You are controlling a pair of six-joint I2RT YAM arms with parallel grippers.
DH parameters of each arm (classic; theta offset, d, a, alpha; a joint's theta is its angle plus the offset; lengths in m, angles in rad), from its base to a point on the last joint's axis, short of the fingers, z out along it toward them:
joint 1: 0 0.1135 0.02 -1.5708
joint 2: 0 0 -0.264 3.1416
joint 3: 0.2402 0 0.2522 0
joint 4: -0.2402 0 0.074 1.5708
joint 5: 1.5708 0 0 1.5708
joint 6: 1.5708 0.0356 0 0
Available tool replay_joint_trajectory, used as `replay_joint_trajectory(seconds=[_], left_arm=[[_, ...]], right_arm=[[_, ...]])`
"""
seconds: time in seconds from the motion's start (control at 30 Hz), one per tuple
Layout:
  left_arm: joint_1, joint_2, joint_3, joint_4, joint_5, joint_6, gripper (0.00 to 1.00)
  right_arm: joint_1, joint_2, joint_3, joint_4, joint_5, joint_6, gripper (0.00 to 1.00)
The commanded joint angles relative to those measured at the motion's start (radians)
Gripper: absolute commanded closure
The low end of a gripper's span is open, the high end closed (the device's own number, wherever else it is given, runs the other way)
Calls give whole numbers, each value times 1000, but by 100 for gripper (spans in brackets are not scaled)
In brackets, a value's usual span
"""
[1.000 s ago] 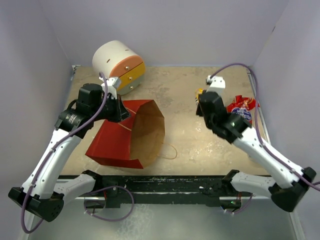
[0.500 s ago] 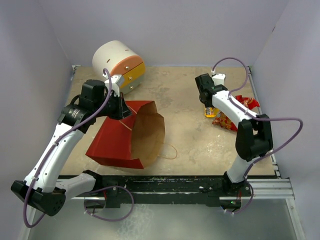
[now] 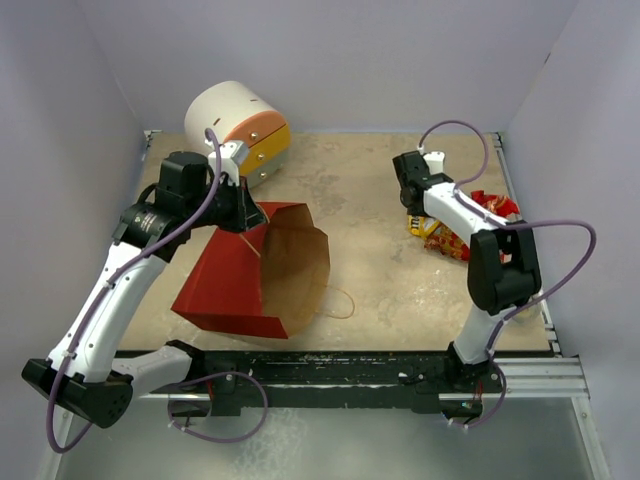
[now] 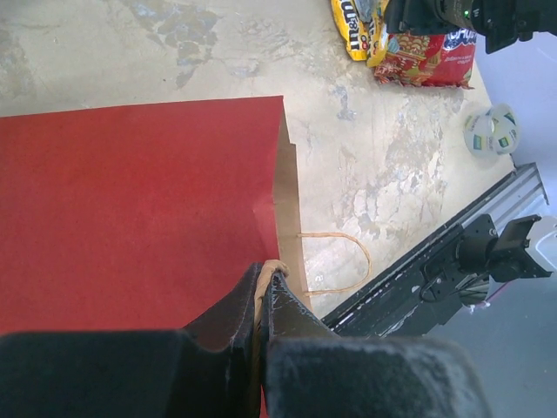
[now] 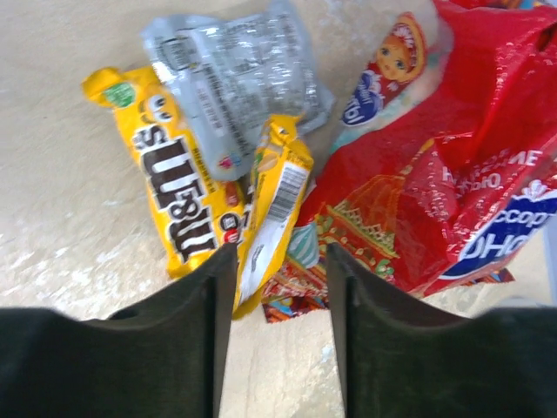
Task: Take the snacks out of the paper bag
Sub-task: Place the snack at the center of the board.
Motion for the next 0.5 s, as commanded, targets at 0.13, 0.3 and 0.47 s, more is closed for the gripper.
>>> replay_joint_trajectory(seconds=[0.13,0.3,0.47], left_arm=[[0,-58,-23,59,14,-27,100],[1,-78,-30,52,5,-41,100],[0,-85,-22,40,7,-51,100]], right_arm=[[1,-208,10,-100,-521,-98,38],[45,-325,-141,-44,-1072,-132,26],[184,-399,-376,212,-1289,30,11]])
